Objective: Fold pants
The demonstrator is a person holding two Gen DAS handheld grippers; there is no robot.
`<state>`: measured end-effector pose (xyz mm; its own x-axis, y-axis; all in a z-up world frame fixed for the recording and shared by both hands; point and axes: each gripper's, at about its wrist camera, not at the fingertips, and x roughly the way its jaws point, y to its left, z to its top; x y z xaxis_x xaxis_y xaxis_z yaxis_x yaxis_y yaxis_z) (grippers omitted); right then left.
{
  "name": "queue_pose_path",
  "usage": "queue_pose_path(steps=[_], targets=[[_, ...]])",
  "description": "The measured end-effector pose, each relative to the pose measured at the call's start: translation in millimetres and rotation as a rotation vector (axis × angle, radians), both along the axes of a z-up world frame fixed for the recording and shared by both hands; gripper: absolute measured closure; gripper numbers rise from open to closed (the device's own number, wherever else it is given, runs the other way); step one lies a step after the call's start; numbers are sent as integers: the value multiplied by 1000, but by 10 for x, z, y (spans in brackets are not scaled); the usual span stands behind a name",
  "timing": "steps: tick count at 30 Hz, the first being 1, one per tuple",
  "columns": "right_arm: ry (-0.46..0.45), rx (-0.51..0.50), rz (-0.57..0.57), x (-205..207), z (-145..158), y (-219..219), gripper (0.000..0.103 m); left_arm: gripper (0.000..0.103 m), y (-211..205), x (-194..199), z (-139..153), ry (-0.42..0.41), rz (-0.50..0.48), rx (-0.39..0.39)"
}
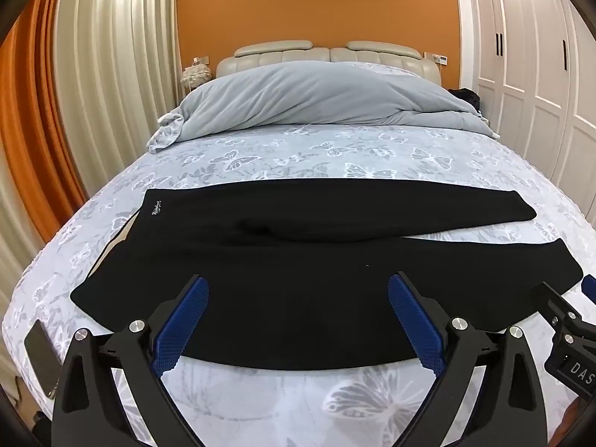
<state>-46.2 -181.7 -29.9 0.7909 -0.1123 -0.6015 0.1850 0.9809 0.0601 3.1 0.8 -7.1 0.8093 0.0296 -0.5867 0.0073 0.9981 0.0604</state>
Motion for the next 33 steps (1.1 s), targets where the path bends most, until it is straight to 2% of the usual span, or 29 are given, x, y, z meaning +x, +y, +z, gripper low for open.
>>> queue_pose_path(steps=[33], targets=[[-3,-4,0,-11,-22,-26,5,7,-49,9,-17,3,3,7]])
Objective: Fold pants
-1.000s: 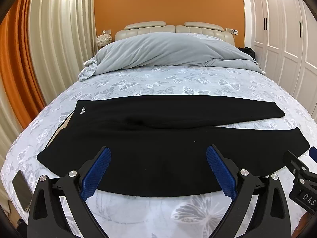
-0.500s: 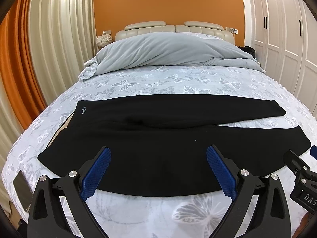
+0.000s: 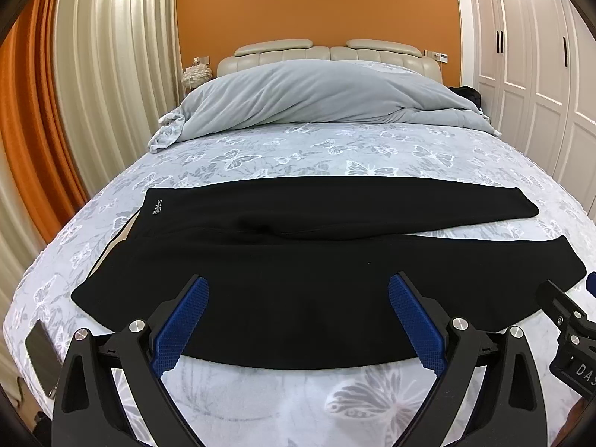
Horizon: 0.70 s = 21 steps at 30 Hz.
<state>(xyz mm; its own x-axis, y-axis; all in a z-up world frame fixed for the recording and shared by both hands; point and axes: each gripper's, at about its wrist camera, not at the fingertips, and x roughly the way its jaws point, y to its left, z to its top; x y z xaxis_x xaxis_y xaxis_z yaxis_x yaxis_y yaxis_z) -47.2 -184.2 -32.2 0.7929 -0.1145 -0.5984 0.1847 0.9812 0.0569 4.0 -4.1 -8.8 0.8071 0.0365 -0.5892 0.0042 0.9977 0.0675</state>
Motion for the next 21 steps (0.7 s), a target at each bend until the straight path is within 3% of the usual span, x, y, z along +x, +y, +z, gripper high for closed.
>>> queue_pose_path(steps=[21], targets=[[2,0,1,-17,-9,1,5,7,7,12,-7,1,6,2]])
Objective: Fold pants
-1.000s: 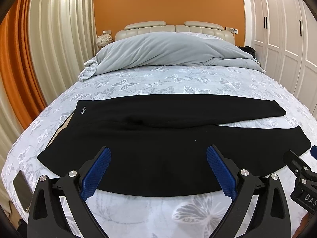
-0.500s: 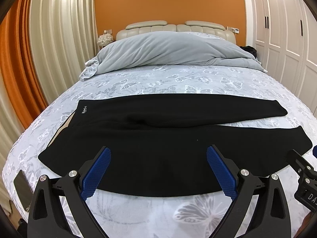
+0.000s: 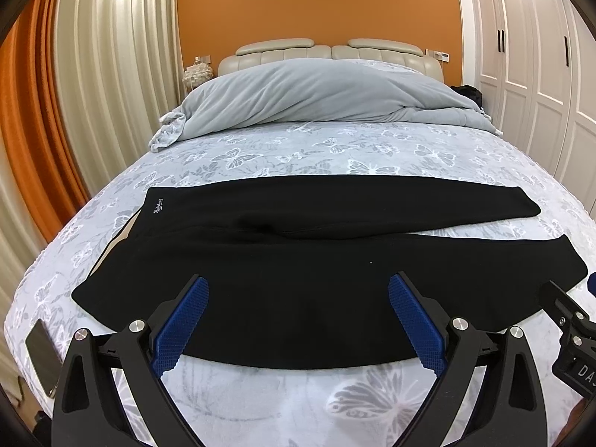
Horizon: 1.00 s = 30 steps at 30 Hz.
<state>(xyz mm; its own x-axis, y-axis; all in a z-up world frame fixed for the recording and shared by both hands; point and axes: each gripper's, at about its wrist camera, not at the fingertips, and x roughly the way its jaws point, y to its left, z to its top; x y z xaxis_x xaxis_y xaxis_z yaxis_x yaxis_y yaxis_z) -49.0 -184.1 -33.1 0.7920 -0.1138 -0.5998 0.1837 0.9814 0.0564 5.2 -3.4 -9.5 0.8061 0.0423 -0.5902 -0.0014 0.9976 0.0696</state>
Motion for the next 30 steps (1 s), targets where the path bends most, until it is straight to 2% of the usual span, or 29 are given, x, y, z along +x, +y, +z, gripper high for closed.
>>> queue_pose_path(steps=[30], targets=[[6,5,-1,9,-5,5,5,7,34,-10,-15,3,4,2]])
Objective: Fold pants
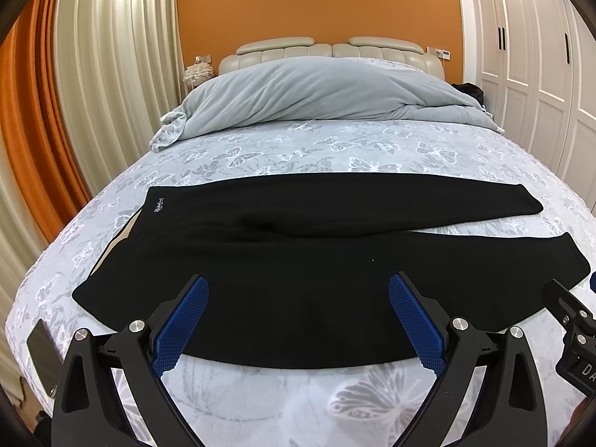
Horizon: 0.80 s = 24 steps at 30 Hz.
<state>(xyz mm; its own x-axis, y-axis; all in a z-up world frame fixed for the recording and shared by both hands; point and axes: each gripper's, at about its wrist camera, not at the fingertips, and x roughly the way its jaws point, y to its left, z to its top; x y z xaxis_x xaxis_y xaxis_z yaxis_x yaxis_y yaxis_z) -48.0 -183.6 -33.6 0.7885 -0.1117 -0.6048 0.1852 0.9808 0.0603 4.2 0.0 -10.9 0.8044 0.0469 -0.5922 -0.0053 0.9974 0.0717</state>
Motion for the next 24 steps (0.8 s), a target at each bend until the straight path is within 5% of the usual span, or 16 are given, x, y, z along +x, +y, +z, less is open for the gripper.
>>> queue_pose_path(steps=[10,17,21,24], targets=[[40,50,-9,174,-48,-204,5,7,89,133,-75,47,-14,-22],[115,120,95,743,83,-901,5,7,716,739,170,138,-30,-220],[145,196,121,1262,7,-1529,5,7,1133,1290,256,115,52,-167],[156,164,80,1682,-128,-1941,5,7,1501,1868,159,145,125,-85]])
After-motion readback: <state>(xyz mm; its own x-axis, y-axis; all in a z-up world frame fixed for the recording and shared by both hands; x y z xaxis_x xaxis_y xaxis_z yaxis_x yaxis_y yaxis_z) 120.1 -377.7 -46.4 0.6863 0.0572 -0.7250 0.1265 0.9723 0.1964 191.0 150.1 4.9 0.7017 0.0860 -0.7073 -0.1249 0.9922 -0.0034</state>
